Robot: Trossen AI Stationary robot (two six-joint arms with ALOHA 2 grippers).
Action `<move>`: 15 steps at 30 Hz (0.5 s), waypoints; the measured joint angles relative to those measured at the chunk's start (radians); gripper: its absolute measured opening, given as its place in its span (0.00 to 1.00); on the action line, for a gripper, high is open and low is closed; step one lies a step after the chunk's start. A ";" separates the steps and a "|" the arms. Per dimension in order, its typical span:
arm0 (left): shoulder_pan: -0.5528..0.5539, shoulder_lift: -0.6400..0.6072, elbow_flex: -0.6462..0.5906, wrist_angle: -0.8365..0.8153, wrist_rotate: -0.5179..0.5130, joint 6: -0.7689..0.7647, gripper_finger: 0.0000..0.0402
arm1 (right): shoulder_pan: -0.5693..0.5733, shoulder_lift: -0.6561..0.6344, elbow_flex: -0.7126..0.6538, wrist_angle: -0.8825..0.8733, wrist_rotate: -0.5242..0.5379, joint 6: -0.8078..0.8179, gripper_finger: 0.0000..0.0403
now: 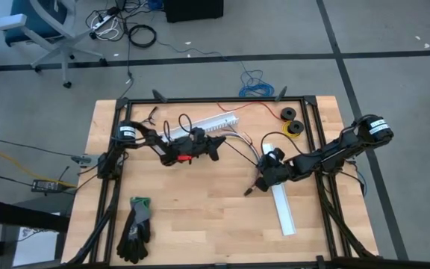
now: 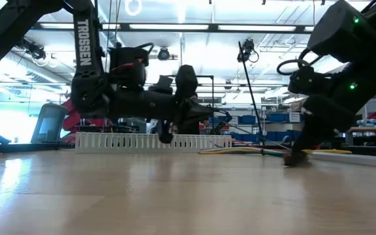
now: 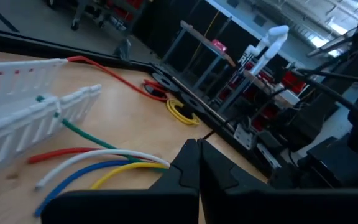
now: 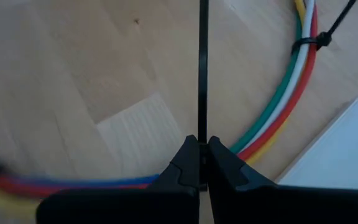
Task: Ziptie cables
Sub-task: Wrap the cable wires with black zip tie
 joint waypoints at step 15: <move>0.010 0.000 -0.038 0.093 0.047 0.002 0.01 | 0.021 0.001 -0.003 0.029 0.005 0.008 0.04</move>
